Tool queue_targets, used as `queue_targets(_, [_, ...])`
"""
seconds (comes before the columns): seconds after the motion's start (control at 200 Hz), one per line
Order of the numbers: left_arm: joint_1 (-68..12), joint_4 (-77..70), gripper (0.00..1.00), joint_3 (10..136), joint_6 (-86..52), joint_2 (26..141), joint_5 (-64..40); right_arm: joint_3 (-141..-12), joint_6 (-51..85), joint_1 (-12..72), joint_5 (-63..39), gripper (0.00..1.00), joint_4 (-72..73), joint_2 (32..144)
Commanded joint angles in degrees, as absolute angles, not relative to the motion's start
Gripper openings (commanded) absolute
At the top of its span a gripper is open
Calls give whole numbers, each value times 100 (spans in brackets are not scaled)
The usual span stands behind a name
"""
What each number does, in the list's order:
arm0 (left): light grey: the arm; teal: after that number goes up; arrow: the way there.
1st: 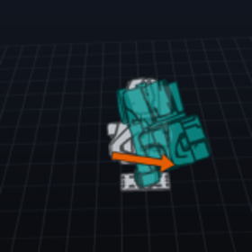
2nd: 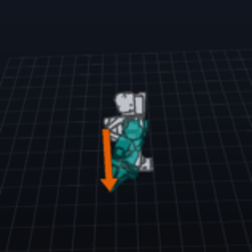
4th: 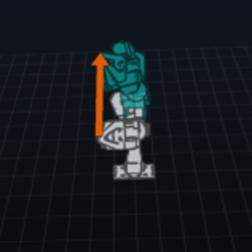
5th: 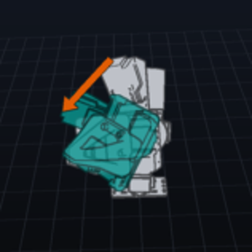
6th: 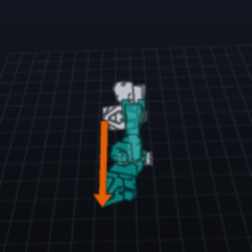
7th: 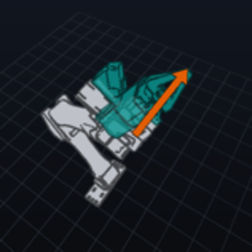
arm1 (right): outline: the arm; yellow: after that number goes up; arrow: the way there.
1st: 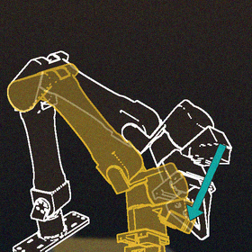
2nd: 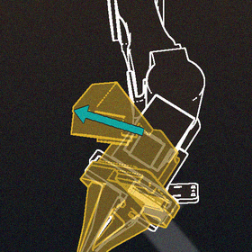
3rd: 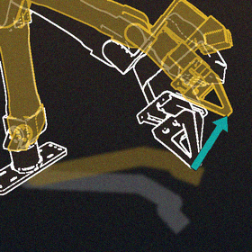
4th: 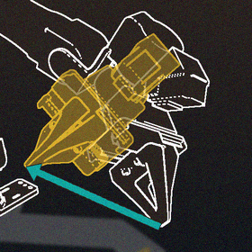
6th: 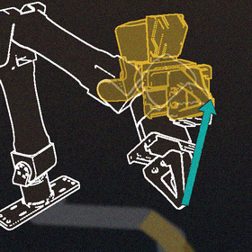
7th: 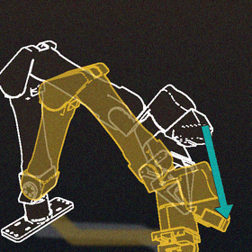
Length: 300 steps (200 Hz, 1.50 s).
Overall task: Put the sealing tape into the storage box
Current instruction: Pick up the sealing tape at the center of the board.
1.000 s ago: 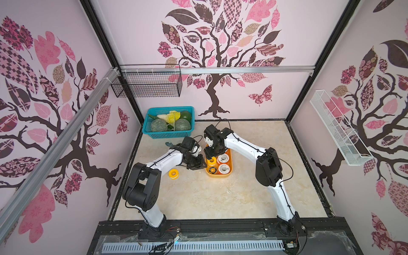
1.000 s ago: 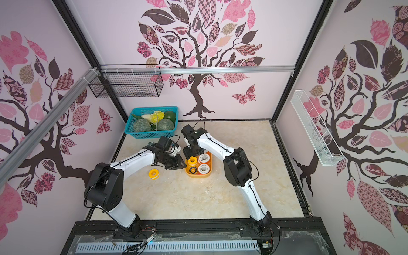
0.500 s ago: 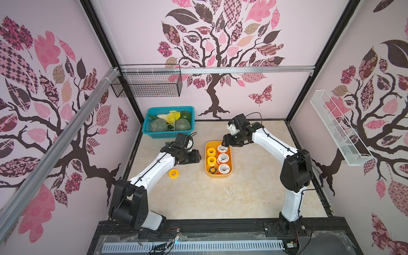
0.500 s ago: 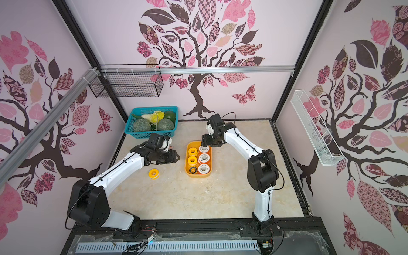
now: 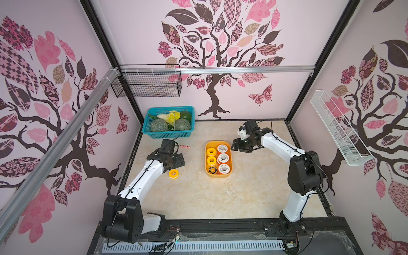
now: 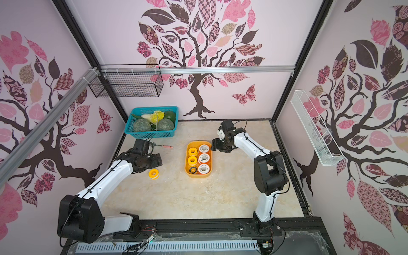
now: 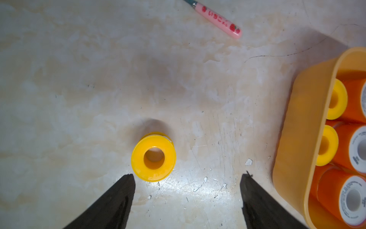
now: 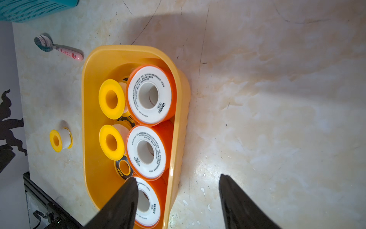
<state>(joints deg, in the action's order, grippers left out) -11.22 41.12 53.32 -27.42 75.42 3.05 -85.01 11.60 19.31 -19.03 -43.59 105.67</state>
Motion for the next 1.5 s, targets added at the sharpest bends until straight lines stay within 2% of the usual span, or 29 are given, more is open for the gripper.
queue_targets(0.0, [-1086, 4033, 92, 5166, -3032, 7550, 582, -8463, 1251, 1907, -2013, 69, -4192, 10296])
queue_targets(0.55, [-1081, 3449, 98, 4879, -3482, 8302, 1186, -8254, 1317, 1868, -2118, 69, -4054, 10345])
queue_targets(0.895, [-1083, 3262, 98, 4926, -3526, 8844, 1135, -8321, 1304, 1871, -2171, 69, -4134, 10362])
queue_targets(1.09, [-1084, 3168, 92, 4837, -3550, 8973, 972, -8310, 1309, 1871, -2162, 69, -4153, 10371])
queue_targets(1.326, [-1086, 3120, 79, 4764, -3543, 9112, 915, -8321, 1292, 1870, -2162, 69, -4167, 10389])
queue_targets(1.496, [-1099, 3232, 77, 4781, -3552, 9193, 1040, -8329, 1285, 1871, -2162, 69, -4181, 10419])
